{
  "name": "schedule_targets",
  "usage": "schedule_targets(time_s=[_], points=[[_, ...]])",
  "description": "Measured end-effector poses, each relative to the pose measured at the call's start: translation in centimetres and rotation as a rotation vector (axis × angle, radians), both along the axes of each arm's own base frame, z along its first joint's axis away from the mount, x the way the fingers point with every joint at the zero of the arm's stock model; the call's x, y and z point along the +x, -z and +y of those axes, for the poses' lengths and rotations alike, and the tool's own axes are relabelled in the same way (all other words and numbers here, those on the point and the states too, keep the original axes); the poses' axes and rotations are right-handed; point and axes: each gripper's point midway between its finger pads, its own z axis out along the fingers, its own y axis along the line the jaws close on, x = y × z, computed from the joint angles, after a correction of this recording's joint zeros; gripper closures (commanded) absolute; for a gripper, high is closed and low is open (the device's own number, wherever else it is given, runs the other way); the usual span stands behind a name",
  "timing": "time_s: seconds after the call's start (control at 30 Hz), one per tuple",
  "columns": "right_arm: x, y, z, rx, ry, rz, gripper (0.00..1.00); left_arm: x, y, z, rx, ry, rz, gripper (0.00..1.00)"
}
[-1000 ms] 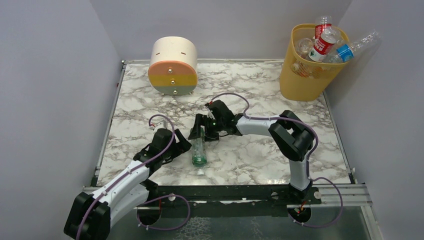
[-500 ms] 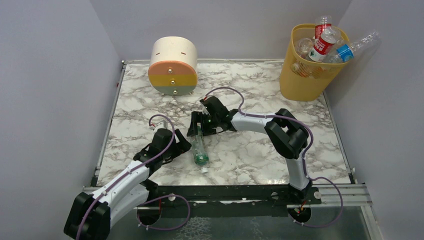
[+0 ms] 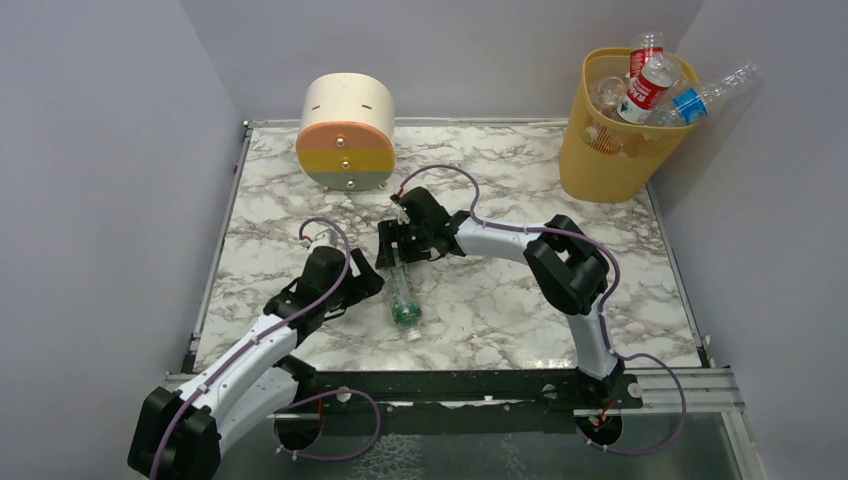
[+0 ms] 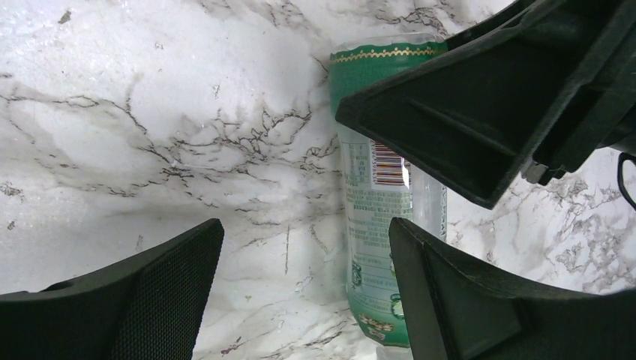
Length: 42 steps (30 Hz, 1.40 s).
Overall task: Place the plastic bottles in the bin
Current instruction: Pick up the plastic bottle at the center of the board.
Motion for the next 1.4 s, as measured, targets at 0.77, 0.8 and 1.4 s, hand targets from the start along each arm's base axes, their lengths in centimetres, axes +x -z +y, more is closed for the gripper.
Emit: schedule_targets(time_s=[0.77, 0.8, 1.4], points=[[1.5, -0.7, -3.9, -0.178, 0.003, -0.086, 0.41, 0.9, -7.5, -0.9, -0.062, 0.038, -0.124, 0.12], [1.8, -1.0, -4.4, -0.186, 0.012, -0.089, 0.42, 0.8, -7.7, -1.0, -0.067, 0.039, -0.13, 0.12], [5.7, -12.0, -9.0, -0.089, 0.132, -0.265, 0.42, 0.7, -8.0, -1.1, -0.072, 0.047, -0.128, 0.01]])
